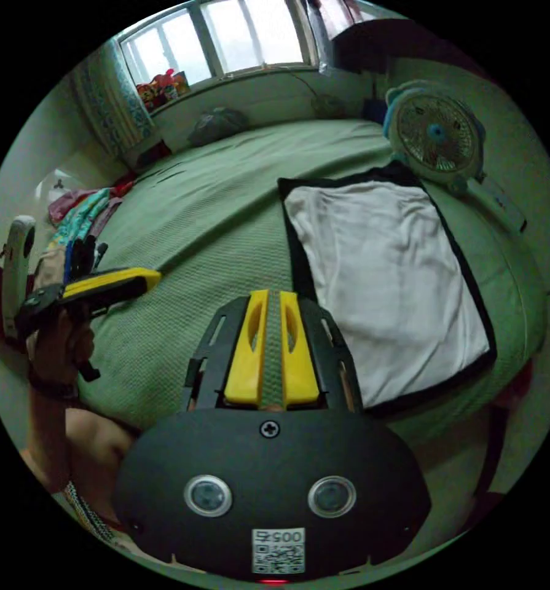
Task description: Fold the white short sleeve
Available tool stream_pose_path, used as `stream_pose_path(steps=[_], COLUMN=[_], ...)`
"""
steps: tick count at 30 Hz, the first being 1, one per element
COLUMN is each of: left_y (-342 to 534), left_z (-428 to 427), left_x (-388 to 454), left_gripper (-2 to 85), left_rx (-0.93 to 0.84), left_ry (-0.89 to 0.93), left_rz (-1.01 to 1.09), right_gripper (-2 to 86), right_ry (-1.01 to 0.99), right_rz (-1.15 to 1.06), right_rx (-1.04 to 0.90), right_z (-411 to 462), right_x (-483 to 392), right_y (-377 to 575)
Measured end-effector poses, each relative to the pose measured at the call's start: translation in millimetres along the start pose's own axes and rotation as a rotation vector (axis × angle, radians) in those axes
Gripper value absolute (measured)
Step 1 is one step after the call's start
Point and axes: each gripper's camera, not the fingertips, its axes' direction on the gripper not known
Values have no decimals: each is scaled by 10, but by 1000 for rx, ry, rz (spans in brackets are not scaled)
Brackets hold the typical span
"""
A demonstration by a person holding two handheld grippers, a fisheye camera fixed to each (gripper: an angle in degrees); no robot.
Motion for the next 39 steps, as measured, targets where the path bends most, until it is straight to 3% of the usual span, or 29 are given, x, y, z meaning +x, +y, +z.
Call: stream_pose_path(steps=[8,18,28,39], left_y=[-486,-766,-925,-955], left_z=[350,638,749,842], left_x=[402,334,144,-129], left_gripper=[-4,-5,-6,-6], left_rx=[-12,-36,-12,-12], left_ry=[-27,-67,-62,-21], left_rz=[46,11,-28,-79], right_gripper=[63,86,11,35], right_ry=[286,320,229,393], right_rz=[-110,-183,7,-91], right_rx=[17,-230,-130,-201], right_z=[-121,280,-37,309], right_x=[61,259,644,221], right_y=[-281,-689,-937,-1081])
